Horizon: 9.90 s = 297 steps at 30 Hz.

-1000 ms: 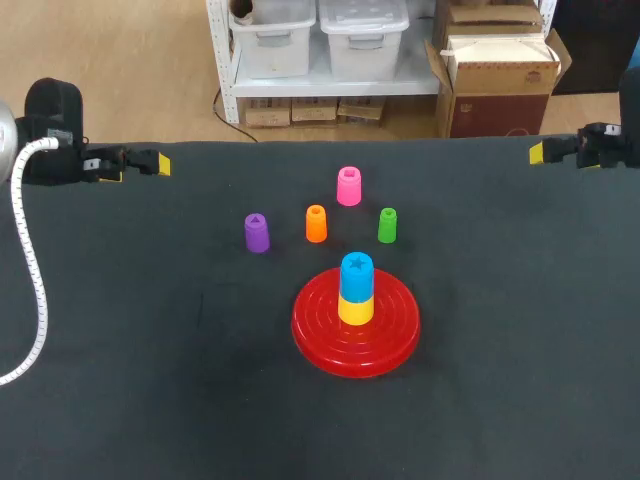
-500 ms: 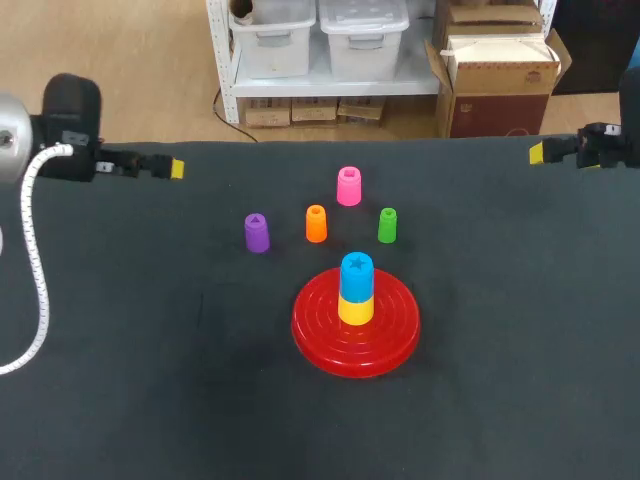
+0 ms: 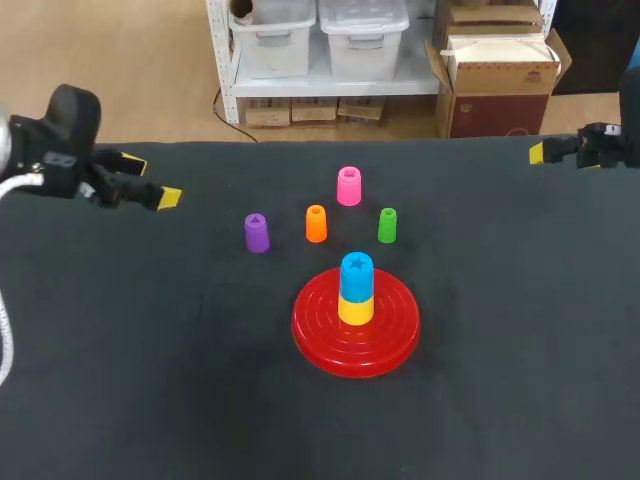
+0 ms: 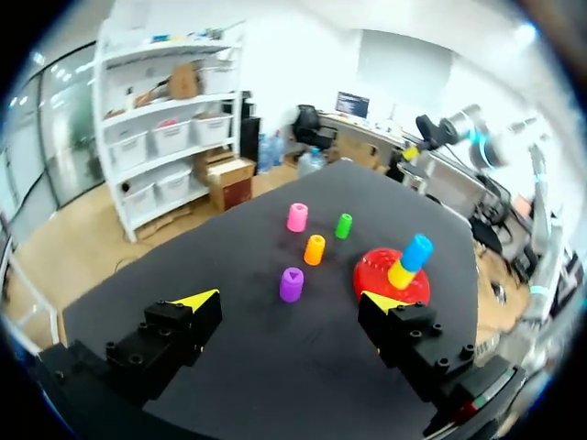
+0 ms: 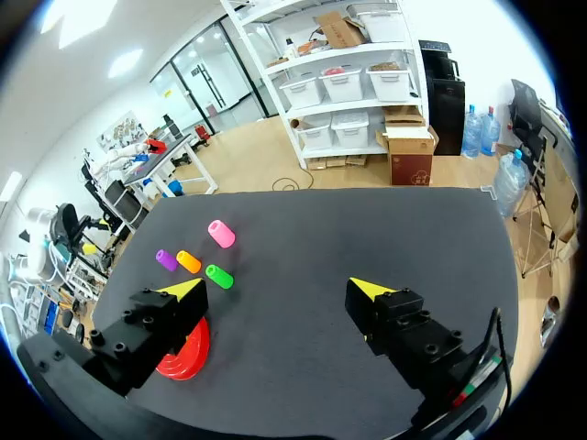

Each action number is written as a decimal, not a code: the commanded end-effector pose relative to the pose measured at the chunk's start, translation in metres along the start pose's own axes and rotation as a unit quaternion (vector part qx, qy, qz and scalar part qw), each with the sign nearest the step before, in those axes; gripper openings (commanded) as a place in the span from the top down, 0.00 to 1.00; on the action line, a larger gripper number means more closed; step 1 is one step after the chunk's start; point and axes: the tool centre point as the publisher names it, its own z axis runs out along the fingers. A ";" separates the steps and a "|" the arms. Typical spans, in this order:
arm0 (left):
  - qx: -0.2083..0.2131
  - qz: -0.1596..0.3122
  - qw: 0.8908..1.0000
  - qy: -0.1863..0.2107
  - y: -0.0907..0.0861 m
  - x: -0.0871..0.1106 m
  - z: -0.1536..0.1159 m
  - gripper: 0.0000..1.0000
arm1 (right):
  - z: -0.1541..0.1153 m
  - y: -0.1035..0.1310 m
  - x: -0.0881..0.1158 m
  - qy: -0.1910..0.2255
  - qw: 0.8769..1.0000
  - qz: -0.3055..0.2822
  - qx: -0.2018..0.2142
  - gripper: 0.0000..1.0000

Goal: Pick up and stack the cylinders on the red base in this order: pink,purple,orange,green

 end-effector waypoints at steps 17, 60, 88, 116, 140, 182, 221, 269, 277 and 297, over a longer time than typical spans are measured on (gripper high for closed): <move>0.155 0.092 0.983 -0.022 0.004 0.010 0.003 0.00 | 0.000 0.001 0.000 0.000 1.000 0.000 0.002 0.00; 0.155 0.094 0.983 -0.017 0.002 0.012 0.003 0.00 | 0.096 -0.006 -0.106 0.202 0.922 -0.317 -0.088 0.00; 0.155 0.094 0.983 -0.017 0.002 0.012 0.003 0.00 | 0.250 0.158 -0.085 0.391 0.690 -0.606 -0.059 0.00; 0.155 0.094 0.983 -0.017 0.002 0.012 0.003 0.00 | 0.277 0.129 -0.044 0.442 0.716 -0.532 -0.094 0.00; 0.155 0.094 0.983 -0.017 0.002 0.012 0.003 0.00 | 0.282 0.122 -0.031 0.481 0.723 -0.469 -0.159 0.28; 0.155 0.094 0.983 -0.017 0.002 0.012 0.003 0.00 | 0.284 0.122 -0.020 0.493 0.724 -0.460 -0.149 0.52; 0.155 0.094 0.983 -0.017 0.002 0.012 0.003 0.00 | 0.076 0.240 0.023 0.359 0.629 -0.684 -0.088 1.00; 0.155 0.094 0.983 -0.017 0.002 0.012 0.003 0.00 | 0.069 0.254 0.076 0.369 0.614 -0.691 -0.100 1.00; 0.155 0.094 0.983 -0.017 0.002 0.012 0.003 0.00 | 0.063 0.255 0.077 0.369 0.616 -0.690 -0.092 1.00; 0.155 0.094 0.983 -0.017 0.002 0.012 0.003 0.00 | 0.063 0.251 0.089 0.386 0.617 -0.678 -0.105 1.00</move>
